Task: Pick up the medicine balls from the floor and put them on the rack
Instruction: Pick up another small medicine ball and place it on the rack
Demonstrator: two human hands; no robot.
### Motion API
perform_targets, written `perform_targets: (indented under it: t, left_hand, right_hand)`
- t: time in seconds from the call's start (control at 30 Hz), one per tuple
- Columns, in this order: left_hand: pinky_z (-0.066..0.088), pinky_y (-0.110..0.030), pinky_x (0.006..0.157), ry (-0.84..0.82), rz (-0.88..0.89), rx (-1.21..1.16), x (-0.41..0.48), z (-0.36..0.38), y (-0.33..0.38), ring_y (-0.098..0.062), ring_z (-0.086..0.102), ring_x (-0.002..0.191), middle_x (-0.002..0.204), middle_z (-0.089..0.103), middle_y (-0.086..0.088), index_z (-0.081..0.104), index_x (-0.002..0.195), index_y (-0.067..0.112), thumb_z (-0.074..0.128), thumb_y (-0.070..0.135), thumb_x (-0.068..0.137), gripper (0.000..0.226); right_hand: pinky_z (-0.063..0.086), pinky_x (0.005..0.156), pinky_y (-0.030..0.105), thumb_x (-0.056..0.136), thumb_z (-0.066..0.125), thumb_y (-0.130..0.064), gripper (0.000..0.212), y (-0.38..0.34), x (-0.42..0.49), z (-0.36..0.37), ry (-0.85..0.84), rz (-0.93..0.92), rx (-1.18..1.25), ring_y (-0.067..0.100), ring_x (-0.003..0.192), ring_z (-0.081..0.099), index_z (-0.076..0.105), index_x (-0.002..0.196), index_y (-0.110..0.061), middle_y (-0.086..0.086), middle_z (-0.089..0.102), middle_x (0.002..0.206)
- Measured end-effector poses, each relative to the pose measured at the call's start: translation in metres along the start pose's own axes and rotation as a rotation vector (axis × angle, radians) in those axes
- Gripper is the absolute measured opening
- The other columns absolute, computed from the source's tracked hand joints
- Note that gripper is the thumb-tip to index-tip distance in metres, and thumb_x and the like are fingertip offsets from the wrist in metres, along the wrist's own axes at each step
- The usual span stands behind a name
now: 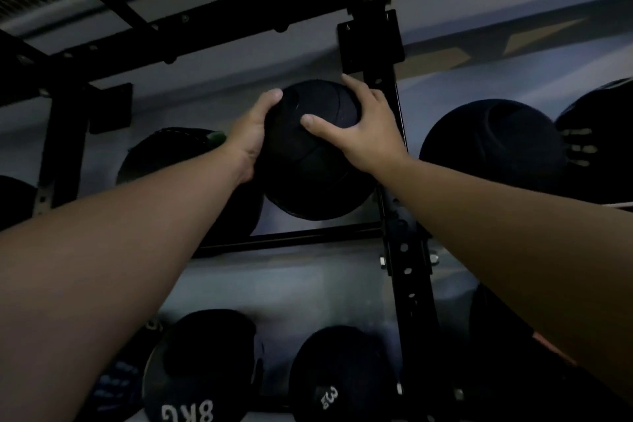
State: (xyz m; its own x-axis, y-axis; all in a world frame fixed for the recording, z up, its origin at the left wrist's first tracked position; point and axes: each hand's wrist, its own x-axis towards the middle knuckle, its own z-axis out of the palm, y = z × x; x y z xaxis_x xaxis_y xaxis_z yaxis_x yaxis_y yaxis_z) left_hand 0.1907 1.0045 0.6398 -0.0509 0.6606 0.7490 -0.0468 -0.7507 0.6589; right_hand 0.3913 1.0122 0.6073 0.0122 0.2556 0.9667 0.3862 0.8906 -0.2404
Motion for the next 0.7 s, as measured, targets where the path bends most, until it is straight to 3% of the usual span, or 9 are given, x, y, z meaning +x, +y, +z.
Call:
perform_targets:
  t: [0.1,0.2,0.27,0.37,0.47,0.57,0.7]
  left_hand:
    - [0.056,-0.055,0.107,0.021,-0.021,0.002,0.041,-0.010,-0.039,-0.036,0.075,0.116,0.123,0.079,-0.016,0.078,0.128,0.016,0.086,0.064,0.061,0.082]
    - [0.057,-0.051,0.106,-0.001,-0.103,0.088,0.071,-0.015,-0.096,-0.031,0.078,0.108,0.117,0.082,-0.010,0.078,0.126,0.021,0.087,0.078,0.045,0.099]
    - [0.057,-0.043,0.106,0.001,-0.058,0.197,0.074,-0.016,-0.130,-0.024,0.076,0.110,0.121,0.079,-0.001,0.071,0.132,0.026,0.087,0.078,0.051,0.097]
    - [0.052,-0.033,0.107,0.003,0.060,0.310,0.076,-0.023,-0.172,-0.016,0.067,0.116,0.124,0.068,0.008,0.058,0.130,0.038,0.083,0.070,0.069,0.074]
    - [0.053,-0.038,0.110,0.015,0.140,0.362,0.076,-0.031,-0.202,-0.014,0.068,0.119,0.129,0.071,0.009,0.062,0.132,0.035,0.076,0.082,0.058,0.089]
    - [0.055,-0.041,0.108,0.020,0.165,0.362,0.081,-0.039,-0.211,-0.014,0.069,0.120,0.132,0.072,0.009,0.062,0.136,0.037,0.078,0.088,0.053,0.099]
    - [0.055,-0.038,0.108,-0.043,0.154,0.320,0.081,-0.045,-0.209,-0.013,0.067,0.122,0.135,0.069,0.010,0.058,0.143,0.035,0.081,0.091,0.047,0.113]
  right_hand:
    - [0.040,0.117,0.044,0.062,0.074,-0.088,0.111,0.040,0.014,0.023,-0.024,0.031,-0.021,0.025,0.143,0.043,0.038,0.156,-0.042,0.000,0.039,0.156]
    - [0.041,0.112,0.033,0.078,0.070,-0.078,0.092,0.091,0.016,0.046,-0.075,0.101,-0.059,0.024,0.138,0.049,0.045,0.155,-0.034,0.005,0.045,0.150]
    - [0.044,0.114,0.039,0.088,0.058,-0.078,0.084,0.119,0.021,0.062,-0.060,0.178,-0.089,0.028,0.138,0.052,0.047,0.155,-0.030,0.009,0.050,0.150]
    - [0.037,0.119,0.042,0.095,0.042,-0.078,0.078,0.147,0.024,0.083,-0.112,0.232,-0.263,0.035,0.144,0.045,0.038,0.160,-0.035,0.014,0.045,0.158]
    - [0.030,0.123,0.048,0.093,0.034,-0.082,0.081,0.163,0.012,0.100,-0.126,0.239,-0.350,0.036,0.150,0.035,0.029,0.162,-0.041,0.012,0.036,0.165]
    - [0.027,0.124,0.047,0.099,0.037,-0.074,0.073,0.162,0.004,0.108,-0.061,0.242,-0.308,0.032,0.155,0.027,0.028,0.163,-0.039,0.012,0.031,0.167]
    - [0.029,0.121,0.045,0.101,0.037,-0.070,0.073,0.149,-0.001,0.108,-0.028,0.285,-0.369,0.034,0.153,0.031,0.027,0.164,-0.035,0.014,0.033,0.165]
